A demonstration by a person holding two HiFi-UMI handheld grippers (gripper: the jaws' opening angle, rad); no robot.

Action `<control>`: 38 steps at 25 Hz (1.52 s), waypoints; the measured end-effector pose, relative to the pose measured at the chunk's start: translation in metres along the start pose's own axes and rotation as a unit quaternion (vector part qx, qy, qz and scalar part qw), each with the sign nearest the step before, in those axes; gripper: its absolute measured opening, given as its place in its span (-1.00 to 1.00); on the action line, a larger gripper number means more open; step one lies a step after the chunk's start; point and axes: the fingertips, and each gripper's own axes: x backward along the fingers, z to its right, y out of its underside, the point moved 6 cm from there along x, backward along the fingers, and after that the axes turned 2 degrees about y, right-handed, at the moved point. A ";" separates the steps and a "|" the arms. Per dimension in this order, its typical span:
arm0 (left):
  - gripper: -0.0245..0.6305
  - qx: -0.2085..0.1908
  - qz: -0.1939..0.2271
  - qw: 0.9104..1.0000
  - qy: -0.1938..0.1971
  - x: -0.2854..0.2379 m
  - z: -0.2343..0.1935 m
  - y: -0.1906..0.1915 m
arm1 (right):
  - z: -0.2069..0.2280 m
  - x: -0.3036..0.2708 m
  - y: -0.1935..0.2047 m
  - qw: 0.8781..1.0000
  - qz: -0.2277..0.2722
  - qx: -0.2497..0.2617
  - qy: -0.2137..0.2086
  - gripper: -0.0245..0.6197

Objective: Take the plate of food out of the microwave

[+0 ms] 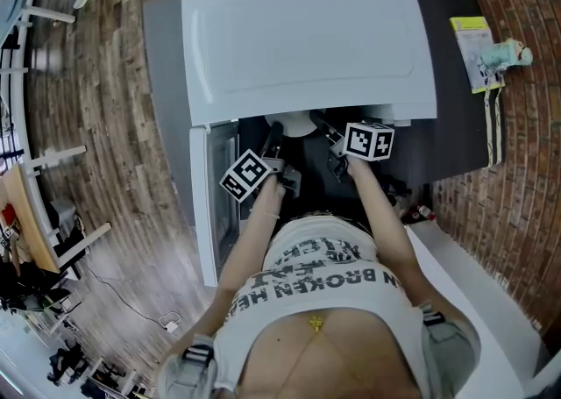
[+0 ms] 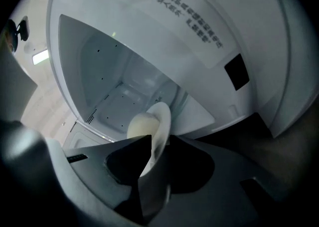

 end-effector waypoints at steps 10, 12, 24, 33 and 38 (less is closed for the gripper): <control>-0.81 -0.011 -0.003 1.000 0.003 0.001 0.001 0.002 | -0.005 0.002 -0.001 1.000 0.000 0.001 0.007 -0.69; -0.81 -0.013 -0.003 1.000 0.005 0.002 0.003 0.002 | -0.005 0.004 -0.001 1.000 0.002 0.001 0.007 -0.69; -0.81 -0.033 -0.005 0.999 0.027 0.002 0.009 0.002 | -0.009 0.013 -0.003 1.000 0.017 0.010 0.009 -0.69; -0.81 -0.057 -0.001 0.997 0.044 0.009 0.015 0.002 | -0.018 0.021 -0.003 0.999 0.034 0.019 -0.003 -0.69; -0.81 -0.056 0.004 0.997 0.050 0.016 0.019 0.008 | -0.021 0.029 0.000 0.999 0.038 0.026 -0.007 -0.69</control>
